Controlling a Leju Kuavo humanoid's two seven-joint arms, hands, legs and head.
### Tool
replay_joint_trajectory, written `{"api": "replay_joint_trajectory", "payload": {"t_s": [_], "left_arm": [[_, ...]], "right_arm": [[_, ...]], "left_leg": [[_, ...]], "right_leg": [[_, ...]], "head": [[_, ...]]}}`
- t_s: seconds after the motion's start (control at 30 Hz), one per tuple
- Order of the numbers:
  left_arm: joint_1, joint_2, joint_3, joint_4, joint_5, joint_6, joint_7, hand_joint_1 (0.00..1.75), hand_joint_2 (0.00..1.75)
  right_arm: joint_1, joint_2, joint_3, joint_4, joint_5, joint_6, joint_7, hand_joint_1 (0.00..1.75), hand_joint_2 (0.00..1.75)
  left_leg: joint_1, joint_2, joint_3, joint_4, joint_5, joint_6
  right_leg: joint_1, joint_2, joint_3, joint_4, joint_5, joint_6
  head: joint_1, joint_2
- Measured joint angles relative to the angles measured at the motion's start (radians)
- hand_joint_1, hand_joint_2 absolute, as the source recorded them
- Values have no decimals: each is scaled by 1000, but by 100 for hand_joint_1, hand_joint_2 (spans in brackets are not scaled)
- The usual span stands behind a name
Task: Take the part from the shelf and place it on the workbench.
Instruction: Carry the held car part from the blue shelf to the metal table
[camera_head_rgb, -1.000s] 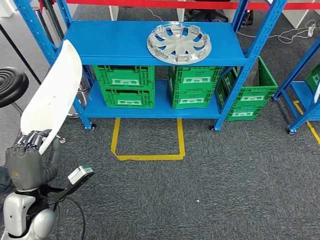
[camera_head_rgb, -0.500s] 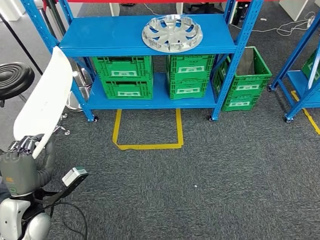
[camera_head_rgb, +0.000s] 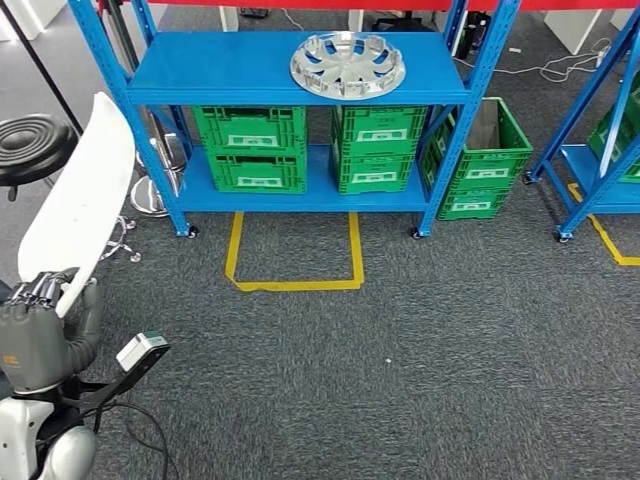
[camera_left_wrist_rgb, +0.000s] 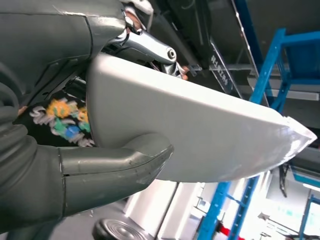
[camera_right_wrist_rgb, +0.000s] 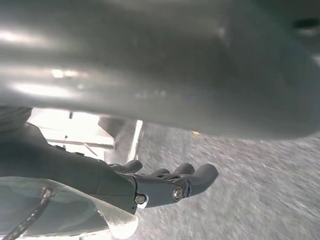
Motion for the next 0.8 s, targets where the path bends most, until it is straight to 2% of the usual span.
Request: {"api": "replay_joint_trajectory", "payload": {"t_s": [0.07,0.13,0.17,0.2,0.23,0.27,0.3,0.33,0.37,0.4,0.47,0.5,0.53,0.57,0.6,0.63,0.67,0.7,0.73,0.8], "left_arm": [[0,0,0,0,0,0,0,175,175],[0,0,0,0,1,0,0,175,175],[0,0,0,1,3,0,0,175,175],[1,0,0,1,7,0,-1,175,175],[1,0,0,2,13,0,-2,175,175],[2,0,0,3,19,0,-3,175,175],[2,0,0,4,25,0,-4,175,175],[3,0,0,4,28,0,-4,175,175],[4,0,-1,4,30,0,-4,175,175],[5,0,-1,4,31,0,-4,175,175],[5,1,-1,4,31,0,-5,175,175],[6,1,-1,5,31,0,-6,175,175],[7,0,-1,5,31,0,-8,175,175],[7,0,-1,6,32,0,-11,175,175],[7,0,-1,6,32,0,-12,175,175],[7,0,-1,7,32,0,-13,175,175],[7,0,-1,7,32,0,-13,175,175],[6,0,-1,7,32,0,-13,175,175],[6,0,-1,7,32,0,-14,175,175],[7,-1,-1,7,32,0,-14,175,175]], "right_arm": [[0,0,1,0,0,0,0,0,0],[0,0,2,0,0,0,1,0,0],[0,0,3,0,0,1,1,0,0],[-2,0,6,0,0,1,0,0,0],[-4,0,9,1,0,1,0,0,0],[-7,0,13,1,0,2,-1,0,0],[-8,0,15,1,0,2,-2,0,0],[-9,0,17,2,0,2,-2,0,0],[-9,0,17,2,0,2,-2,0,0],[-8,0,18,2,-1,2,-1,0,0],[-5,0,18,2,-1,2,0,0,0],[-4,0,18,2,-1,3,0,0,0],[-2,0,19,2,-2,3,0,0,0],[-1,0,19,2,-2,3,0,0,0],[-1,0,19,2,-2,3,0,0,0],[-1,0,19,2,-2,3,0,0,0],[-1,1,19,2,-3,3,0,0,0],[-2,1,19,2,-3,3,0,0,0],[-2,1,19,2,-3,3,0,0,0],[-3,2,20,2,-3,3,0,0,0]], "left_leg": [[0,-1,-8,-1,6,4],[0,-1,-28,-1,23,8],[-1,0,-54,1,43,8],[-1,0,-92,5,72,3],[-2,1,-126,9,105,-7],[-1,1,-157,12,137,-19],[0,2,-172,12,159,-31],[2,1,-176,13,164,-41],[3,0,-182,24,146,-47],[4,-1,-193,57,108,-52],[6,-2,-224,182,6,-60],[6,-2,-236,249,-27,-63],[6,-3,-238,291,-39,-64],[6,-3,-222,296,-32,-63],[5,-3,-186,257,-11,-60],[4,-4,-137,187,12,-54],[3,-4,-89,115,25,-47],[0,-5,-54,58,33,-40],[-2,-5,-38,26,32,-34],[-4,-5,-38,11,31,-32]], "right_leg": [[0,0,-5,16,-27,1],[0,1,-23,83,-103,4],[-2,0,-28,154,-136,8],[-2,0,23,158,-153,7],[0,0,95,114,-162,1],[3,-1,167,60,-162,-7],[6,-2,234,-30,-160,-19],[7,-5,243,-61,-165,-29],[6,-6,235,-61,-154,-37],[4,-8,225,-62,-142,-44],[5,-11,204,-61,-122,-50],[5,-11,194,-59,-114,-50],[6,-11,186,-57,-107,-49],[7,-11,179,-53,-101,-48],[7,-10,173,-49,-96,-47],[7,-10,167,-45,-93,-45],[8,-10,161,-39,-91,-43],[9,-10,154,-36,-88,-40],[9,-10,149,-33,-86,-36],[11,-11,141,-28,-85,-35]], "head": [[2,0],[6,0],[7,0],[7,0],[8,0],[10,0],[12,0],[14,0],[13,0],[12,0],[8,0],[8,0],[8,0],[8,0],[8,0],[8,0],[8,0],[8,0],[9,0],[9,0]]}}
